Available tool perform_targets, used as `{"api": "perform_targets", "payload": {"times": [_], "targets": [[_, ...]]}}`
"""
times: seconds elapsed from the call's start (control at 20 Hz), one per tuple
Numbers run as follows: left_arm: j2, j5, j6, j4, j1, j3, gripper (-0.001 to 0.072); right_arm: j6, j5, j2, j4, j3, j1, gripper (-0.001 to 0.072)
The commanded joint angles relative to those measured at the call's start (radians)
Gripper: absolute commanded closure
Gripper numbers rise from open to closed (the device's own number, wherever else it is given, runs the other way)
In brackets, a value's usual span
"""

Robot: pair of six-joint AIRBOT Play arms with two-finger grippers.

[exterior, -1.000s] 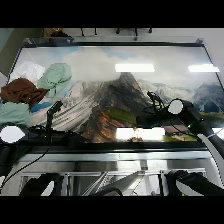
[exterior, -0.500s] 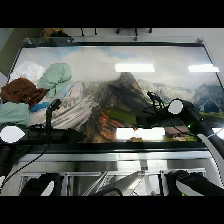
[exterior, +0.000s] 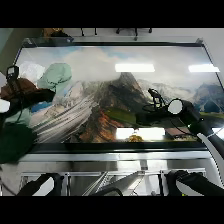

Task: Fold the shirts.

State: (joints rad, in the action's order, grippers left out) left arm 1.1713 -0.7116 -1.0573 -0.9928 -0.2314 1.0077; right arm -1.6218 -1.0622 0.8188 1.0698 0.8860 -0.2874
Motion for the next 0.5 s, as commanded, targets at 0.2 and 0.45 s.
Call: {"api": "perform_targets", "payload": {"times": [0.2, 0.45], "targets": [[0.702, 0.092, 0.072, -0.036, -0.024, 0.583, 0.0006, -0.001, 0.079, 0.036, 0.008, 0.0, 0.0, 0.0309], [0.964, 0.163, 0.072, -0.038, 0.025, 0.846, 0.0006, 0.0, 0.079, 0.068, 0.011, 0.0, 0.0, 0.0309]]}}
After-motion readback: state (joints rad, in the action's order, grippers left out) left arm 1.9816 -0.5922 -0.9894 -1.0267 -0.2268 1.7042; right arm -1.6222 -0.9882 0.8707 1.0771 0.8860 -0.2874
